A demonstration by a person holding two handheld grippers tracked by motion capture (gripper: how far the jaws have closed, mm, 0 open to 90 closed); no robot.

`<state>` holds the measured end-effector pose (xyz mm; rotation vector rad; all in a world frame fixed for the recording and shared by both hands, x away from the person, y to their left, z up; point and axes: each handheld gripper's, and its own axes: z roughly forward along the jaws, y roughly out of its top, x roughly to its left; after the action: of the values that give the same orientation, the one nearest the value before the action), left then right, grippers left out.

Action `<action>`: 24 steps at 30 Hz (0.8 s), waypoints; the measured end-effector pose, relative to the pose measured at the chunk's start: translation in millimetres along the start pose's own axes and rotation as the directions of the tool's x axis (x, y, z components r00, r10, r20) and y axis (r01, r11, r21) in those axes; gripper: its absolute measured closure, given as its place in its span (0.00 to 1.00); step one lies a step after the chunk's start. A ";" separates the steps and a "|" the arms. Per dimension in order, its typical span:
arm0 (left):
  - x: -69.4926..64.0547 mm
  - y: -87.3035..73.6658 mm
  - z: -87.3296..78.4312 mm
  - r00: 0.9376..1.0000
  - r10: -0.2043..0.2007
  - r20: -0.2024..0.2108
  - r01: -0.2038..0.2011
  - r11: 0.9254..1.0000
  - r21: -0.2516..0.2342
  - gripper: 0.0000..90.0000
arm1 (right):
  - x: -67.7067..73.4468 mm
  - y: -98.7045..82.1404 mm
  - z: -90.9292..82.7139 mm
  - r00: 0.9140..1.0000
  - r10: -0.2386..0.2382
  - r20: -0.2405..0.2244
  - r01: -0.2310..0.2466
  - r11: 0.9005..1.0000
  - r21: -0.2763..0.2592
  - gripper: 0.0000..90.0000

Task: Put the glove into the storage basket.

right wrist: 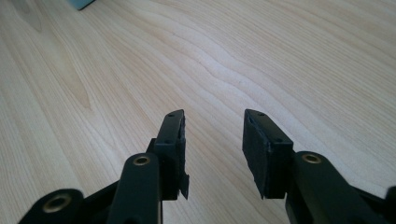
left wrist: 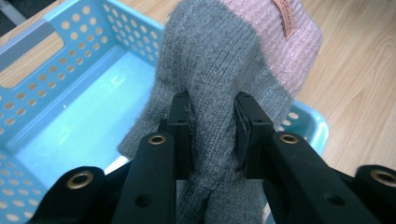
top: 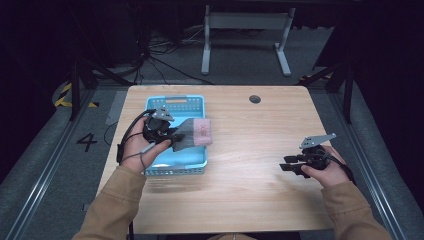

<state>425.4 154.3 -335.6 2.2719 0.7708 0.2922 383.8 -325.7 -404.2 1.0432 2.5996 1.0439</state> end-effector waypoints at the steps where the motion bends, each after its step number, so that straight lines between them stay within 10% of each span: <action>1: 2.3 -1.3 -0.1 1.000 -0.004 -0.003 0.004 1.000 0.002 0.80 | 0.3 0.5 -0.2 1.000 0.001 0.000 -0.001 1.000 -0.001 0.67; 24: 41.2 -22.5 33.3 0.998 -0.054 -0.020 0.056 0.992 0.111 0.79 | 1.3 -3.1 3.3 1.000 0.005 -0.002 -0.005 1.000 0.007 0.66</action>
<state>461.9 173.6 -375.8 2.3507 0.8769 0.2485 382.4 -324.7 -408.5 1.0519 2.6057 1.0386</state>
